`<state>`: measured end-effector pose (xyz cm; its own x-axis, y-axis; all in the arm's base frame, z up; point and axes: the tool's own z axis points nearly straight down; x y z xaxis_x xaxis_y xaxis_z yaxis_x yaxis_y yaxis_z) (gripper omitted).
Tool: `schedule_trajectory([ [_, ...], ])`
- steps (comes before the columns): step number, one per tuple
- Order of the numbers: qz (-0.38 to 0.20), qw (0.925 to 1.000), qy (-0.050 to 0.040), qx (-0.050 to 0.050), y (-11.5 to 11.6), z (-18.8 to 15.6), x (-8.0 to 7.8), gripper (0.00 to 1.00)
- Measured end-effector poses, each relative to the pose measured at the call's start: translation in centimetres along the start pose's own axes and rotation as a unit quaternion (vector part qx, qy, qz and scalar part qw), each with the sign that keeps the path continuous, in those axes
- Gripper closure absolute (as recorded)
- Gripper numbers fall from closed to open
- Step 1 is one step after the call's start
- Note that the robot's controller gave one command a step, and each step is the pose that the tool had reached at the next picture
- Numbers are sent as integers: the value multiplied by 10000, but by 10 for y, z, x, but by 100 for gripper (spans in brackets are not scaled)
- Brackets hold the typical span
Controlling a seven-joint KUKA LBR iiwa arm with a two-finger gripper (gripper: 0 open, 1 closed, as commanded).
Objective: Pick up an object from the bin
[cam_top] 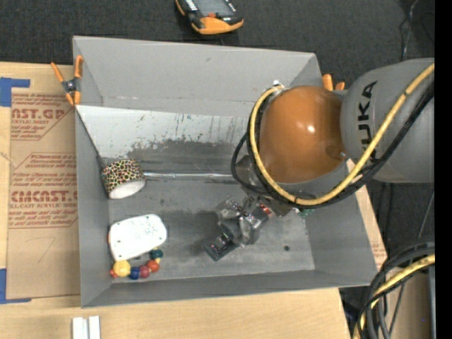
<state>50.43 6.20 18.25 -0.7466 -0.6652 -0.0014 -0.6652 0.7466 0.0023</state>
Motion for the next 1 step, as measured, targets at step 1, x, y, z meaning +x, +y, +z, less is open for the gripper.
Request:
schedule_trajectory([
  [1,-88,9999,46,-38,5,-9,-7,100],
])
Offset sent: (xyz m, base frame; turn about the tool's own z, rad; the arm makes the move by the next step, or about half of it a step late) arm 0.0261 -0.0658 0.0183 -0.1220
